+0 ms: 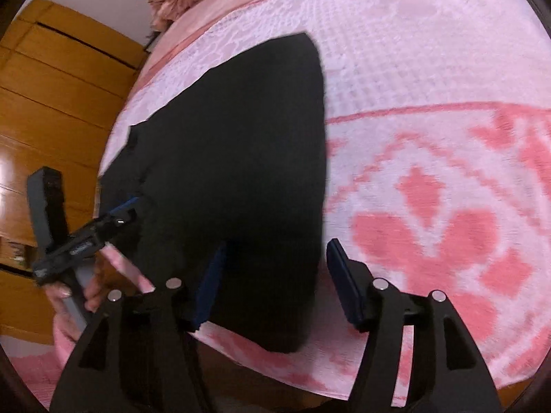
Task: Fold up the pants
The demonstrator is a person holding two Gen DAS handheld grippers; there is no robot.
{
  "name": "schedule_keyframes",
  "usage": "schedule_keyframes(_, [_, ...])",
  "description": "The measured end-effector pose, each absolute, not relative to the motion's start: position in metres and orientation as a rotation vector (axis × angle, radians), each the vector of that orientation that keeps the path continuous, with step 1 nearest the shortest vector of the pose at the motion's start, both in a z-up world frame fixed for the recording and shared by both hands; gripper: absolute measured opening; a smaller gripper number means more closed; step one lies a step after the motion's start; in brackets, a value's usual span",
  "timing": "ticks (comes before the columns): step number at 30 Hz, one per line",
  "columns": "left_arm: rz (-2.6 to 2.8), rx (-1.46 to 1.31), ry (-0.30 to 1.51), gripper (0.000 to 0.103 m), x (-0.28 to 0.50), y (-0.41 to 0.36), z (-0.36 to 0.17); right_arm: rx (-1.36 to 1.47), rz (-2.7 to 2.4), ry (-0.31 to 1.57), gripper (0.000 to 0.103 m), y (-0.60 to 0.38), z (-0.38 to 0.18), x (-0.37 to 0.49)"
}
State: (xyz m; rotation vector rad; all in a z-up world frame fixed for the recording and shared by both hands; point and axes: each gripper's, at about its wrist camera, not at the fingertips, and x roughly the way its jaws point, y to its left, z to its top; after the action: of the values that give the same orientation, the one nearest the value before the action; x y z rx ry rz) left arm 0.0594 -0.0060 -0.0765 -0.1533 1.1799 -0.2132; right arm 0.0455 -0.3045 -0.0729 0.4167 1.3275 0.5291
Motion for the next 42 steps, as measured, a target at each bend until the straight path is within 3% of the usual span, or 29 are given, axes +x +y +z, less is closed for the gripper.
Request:
schedule_keyframes(3, [-0.222, -0.159, 1.183, 0.081, 0.060, -0.005, -0.081, 0.464, 0.573, 1.359, 0.058, -0.301, -0.084, 0.050])
schedule_keyframes(7, [-0.224, -0.144, 1.180, 0.081, 0.059, -0.007, -0.087, 0.431, 0.593, 1.320, 0.023, -0.300, -0.068, 0.051])
schedule_keyframes(11, [-0.228, -0.183, 1.183, 0.086, 0.062, -0.017, -0.087, 0.362, 0.601, 1.245, 0.012, -0.298, -0.032, 0.048])
schedule_keyframes(14, [-0.261, -0.236, 1.174, 0.087, 0.067, -0.026, -0.085, 0.343, 0.570, 1.194, 0.011, -0.312, -0.009, 0.040])
schedule_keyframes(18, [-0.337, -0.208, 1.189, 0.087, 0.070, -0.051, -0.092, 0.324, 0.444, 1.227, 0.013, -0.333, -0.023, 0.036])
schedule_keyframes(23, [-0.328, -0.029, 1.134, 0.092, 0.061, -0.070, -0.096, 0.331, 0.383, 1.305, 0.022, -0.335, -0.052, 0.032])
schedule_keyframes(26, [-0.333, 0.011, 1.097, 0.091, 0.051, -0.067, -0.088, 0.250, 0.330, 1.298, 0.038, -0.329, -0.040, 0.032])
schedule_keyframes(33, [-0.265, -0.118, 1.056, 0.091, 0.037, 0.000, -0.053, 0.145, 0.322, 1.134, 0.040, -0.306, 0.006, 0.022])
schedule_keyframes(42, [-0.020, -0.183, 1.076, 0.091, 0.021, 0.103, -0.044, 0.032, 0.555, 1.216, 0.040, -0.177, -0.017, 0.022])
